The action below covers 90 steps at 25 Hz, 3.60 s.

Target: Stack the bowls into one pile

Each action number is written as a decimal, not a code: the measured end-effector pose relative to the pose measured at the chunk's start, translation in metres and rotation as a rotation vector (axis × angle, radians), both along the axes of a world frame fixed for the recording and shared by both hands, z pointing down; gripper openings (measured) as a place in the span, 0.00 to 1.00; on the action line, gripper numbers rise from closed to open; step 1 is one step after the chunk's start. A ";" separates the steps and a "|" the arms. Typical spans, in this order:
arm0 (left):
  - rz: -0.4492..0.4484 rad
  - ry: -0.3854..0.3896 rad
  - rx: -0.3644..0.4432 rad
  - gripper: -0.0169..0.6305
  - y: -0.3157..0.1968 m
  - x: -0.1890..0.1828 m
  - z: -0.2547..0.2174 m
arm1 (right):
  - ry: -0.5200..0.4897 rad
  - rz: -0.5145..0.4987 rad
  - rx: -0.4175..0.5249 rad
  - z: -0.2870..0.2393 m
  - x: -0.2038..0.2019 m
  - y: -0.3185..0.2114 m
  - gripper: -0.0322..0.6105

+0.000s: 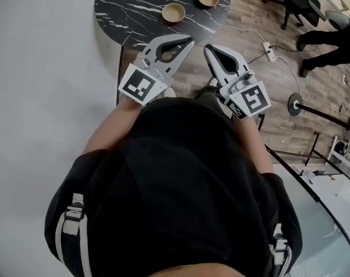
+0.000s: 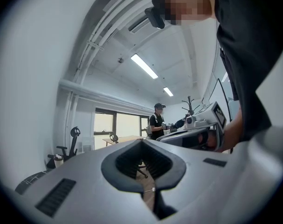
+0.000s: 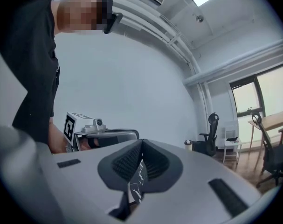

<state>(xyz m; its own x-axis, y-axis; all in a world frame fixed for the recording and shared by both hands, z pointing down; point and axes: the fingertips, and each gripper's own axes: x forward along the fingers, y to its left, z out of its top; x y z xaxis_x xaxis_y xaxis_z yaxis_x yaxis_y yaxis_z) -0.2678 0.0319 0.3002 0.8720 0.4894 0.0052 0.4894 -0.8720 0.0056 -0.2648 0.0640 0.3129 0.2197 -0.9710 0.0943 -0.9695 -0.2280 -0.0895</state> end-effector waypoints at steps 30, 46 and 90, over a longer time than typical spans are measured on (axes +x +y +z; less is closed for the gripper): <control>-0.245 -0.084 0.053 0.03 0.114 0.204 0.004 | -0.052 -0.235 0.036 0.008 0.225 0.117 0.05; -0.352 -0.121 0.019 0.03 0.073 0.231 0.019 | -0.099 -0.356 0.007 0.030 0.255 0.066 0.05; -0.905 -0.158 -0.095 0.03 -0.090 0.394 0.087 | -0.074 -0.794 -0.509 0.213 0.481 -0.137 0.06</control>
